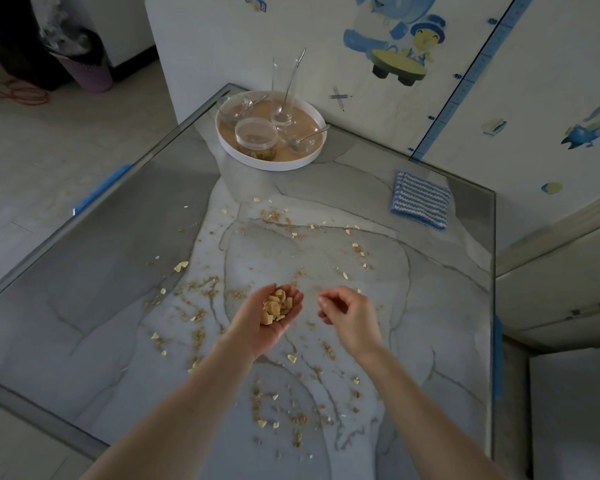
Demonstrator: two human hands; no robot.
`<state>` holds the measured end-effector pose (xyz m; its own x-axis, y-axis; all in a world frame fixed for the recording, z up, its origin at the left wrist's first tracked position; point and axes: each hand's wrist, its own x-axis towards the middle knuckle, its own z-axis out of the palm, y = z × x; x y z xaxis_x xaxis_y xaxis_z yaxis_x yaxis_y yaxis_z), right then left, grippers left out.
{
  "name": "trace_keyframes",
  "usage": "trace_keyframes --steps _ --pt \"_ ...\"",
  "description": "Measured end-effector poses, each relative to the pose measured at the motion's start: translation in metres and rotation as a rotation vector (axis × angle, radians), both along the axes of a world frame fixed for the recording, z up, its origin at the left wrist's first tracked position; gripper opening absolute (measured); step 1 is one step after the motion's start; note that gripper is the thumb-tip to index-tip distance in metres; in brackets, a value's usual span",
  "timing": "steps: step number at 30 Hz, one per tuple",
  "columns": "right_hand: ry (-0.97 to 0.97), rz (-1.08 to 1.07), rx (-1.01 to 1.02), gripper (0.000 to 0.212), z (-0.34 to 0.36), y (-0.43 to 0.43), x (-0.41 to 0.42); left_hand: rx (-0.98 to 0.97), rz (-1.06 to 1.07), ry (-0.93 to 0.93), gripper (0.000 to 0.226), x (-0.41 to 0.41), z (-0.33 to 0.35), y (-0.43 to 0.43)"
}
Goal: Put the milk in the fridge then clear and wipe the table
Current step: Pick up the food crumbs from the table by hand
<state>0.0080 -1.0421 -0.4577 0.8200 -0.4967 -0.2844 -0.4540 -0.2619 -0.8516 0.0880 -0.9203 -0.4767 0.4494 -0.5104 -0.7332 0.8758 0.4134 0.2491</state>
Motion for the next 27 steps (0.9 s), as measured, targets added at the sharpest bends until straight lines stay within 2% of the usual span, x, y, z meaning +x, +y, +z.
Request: trace_keyframes --steps 3,8,11,15,19,24,27 --pt "0.208 0.115 -0.112 0.011 -0.024 0.014 -0.01 0.014 0.022 -0.024 0.031 0.006 -0.003 0.026" --pt "0.416 0.33 -0.292 0.009 -0.055 0.041 -0.014 0.027 0.055 -0.026 0.03 0.007 -0.01 0.057" --pt "0.49 0.349 -0.369 0.013 -0.064 0.051 -0.014 0.05 0.049 -0.036 0.029 0.006 -0.014 0.069" --pt "0.423 0.26 -0.33 0.016 -0.058 0.06 -0.016 0.112 0.024 -0.031 0.029 0.002 -0.019 0.084" --pt "0.162 0.122 -0.139 0.014 -0.034 0.087 -0.006 0.145 -0.029 -0.032 0.027 -0.007 -0.02 0.087" --pt "0.031 0.24 -0.012 0.021 -0.013 0.121 0.003 0.117 -0.079 -0.002 0.024 -0.017 -0.016 0.089" --pt "-0.047 0.084 -0.018 0.015 -0.015 0.122 0.0 0.075 -0.006 0.039 0.025 -0.013 -0.013 0.099"
